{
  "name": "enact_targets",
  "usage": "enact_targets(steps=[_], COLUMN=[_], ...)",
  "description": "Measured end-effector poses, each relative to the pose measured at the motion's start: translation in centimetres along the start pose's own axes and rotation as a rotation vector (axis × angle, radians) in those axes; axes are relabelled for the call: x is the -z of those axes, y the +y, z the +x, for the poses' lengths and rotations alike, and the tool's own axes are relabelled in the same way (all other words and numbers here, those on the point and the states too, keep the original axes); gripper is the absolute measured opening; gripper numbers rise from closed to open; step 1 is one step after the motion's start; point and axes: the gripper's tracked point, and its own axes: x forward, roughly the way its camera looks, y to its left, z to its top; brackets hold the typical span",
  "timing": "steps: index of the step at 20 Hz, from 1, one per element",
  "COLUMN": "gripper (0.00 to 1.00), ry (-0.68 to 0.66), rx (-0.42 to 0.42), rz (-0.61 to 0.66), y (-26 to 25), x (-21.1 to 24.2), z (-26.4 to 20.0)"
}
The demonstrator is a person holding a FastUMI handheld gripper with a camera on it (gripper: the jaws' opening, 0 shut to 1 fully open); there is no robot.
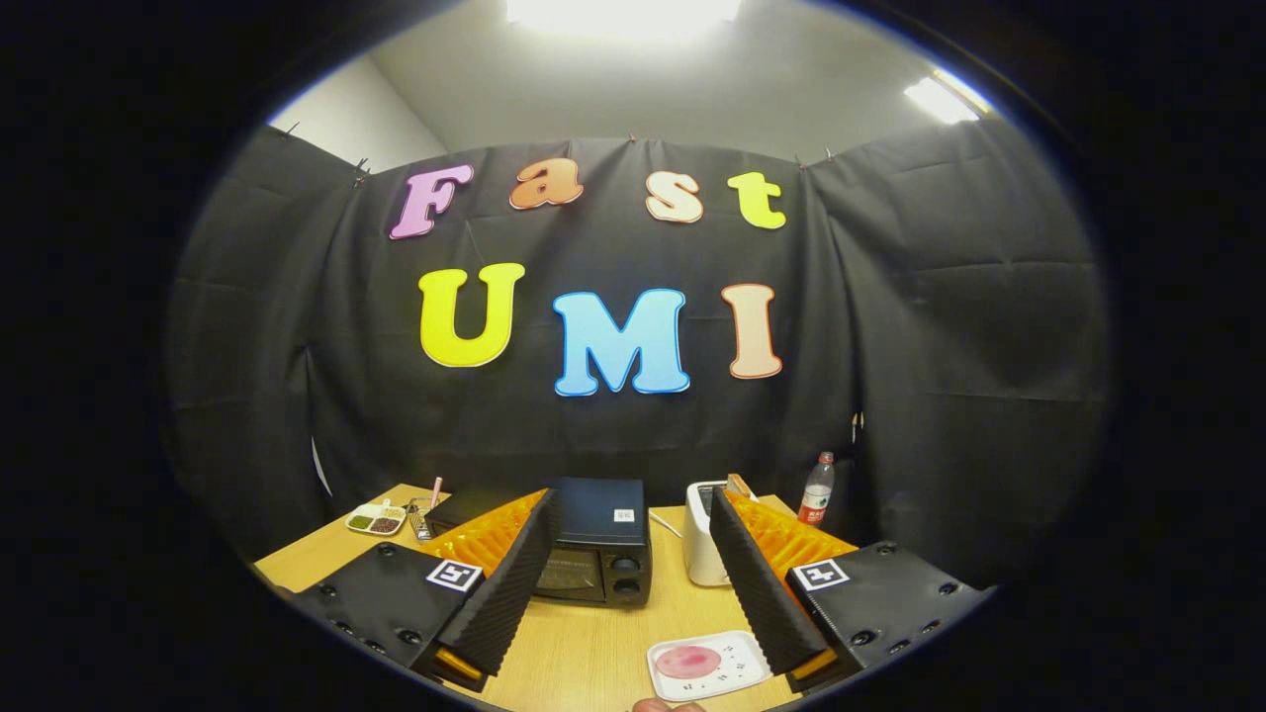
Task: Open the toaster oven, put the food inside, and close the toaster oven door.
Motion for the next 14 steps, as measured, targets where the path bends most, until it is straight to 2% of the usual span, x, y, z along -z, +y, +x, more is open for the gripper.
enact_targets(steps=[14], gripper=[0.98], ry=[0.064], rx=[-0.051], rz=[-0.012], y=[4.9], x=[1.6], z=[2.4])
